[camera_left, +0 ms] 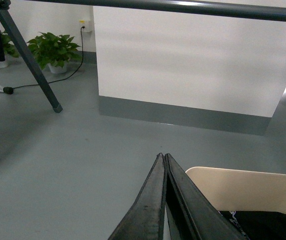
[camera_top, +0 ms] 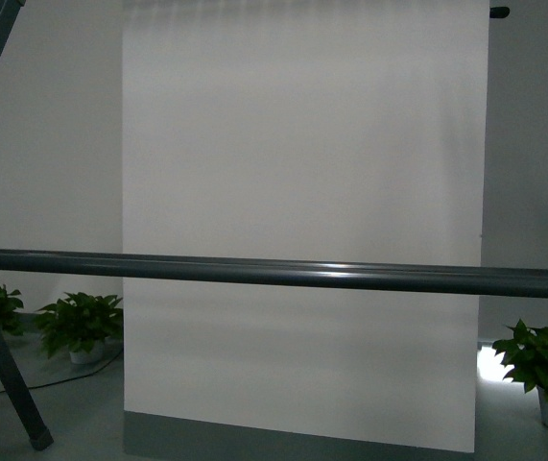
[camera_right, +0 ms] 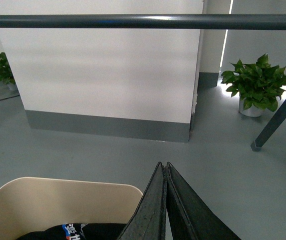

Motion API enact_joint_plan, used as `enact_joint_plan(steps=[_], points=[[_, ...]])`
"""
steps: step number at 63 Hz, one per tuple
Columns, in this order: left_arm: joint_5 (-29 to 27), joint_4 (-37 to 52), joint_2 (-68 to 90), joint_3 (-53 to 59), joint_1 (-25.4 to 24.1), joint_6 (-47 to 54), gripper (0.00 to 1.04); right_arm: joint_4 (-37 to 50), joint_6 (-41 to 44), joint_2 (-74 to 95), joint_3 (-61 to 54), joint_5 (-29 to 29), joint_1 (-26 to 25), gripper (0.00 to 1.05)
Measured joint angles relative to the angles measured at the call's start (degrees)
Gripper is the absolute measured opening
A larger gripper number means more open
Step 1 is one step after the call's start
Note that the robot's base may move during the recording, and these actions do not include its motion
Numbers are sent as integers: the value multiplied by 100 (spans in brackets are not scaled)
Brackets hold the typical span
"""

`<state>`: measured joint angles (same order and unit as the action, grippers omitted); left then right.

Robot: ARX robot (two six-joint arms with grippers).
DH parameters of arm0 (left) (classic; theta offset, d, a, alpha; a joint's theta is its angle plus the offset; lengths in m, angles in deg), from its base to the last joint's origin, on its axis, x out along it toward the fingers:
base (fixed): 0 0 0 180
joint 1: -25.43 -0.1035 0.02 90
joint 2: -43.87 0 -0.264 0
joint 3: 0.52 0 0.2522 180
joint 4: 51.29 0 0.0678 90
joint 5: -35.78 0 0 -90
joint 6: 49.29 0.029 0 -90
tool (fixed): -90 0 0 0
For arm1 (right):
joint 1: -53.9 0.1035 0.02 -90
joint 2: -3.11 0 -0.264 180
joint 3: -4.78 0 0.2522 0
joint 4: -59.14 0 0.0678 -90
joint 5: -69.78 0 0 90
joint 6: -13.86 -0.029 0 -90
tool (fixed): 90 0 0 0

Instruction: Move hamper under clothes hanger

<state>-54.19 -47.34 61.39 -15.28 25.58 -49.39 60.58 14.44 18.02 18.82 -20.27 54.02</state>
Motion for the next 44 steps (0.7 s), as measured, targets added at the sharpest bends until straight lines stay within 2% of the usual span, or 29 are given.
enact_joint_plan(steps=[22,28,32,35,44], points=[[-2,-581,-584,0,0,0,3,-507,0,-501,0,0,0,2],[-4,-732,-730,0,0,0,3,-1451,-2,-1266,4,7,0,2],[-2,-946,-929,0,0,0,3,-1484,0,-1445,4,7,0,2],[0,-1644,-1469,-2,0,-2,3,-1512,0,-1467,4,9,0,2],[0,-1759,-1716,-2,0,-2,3,-1517,0,-1471,4,13,0,2]])
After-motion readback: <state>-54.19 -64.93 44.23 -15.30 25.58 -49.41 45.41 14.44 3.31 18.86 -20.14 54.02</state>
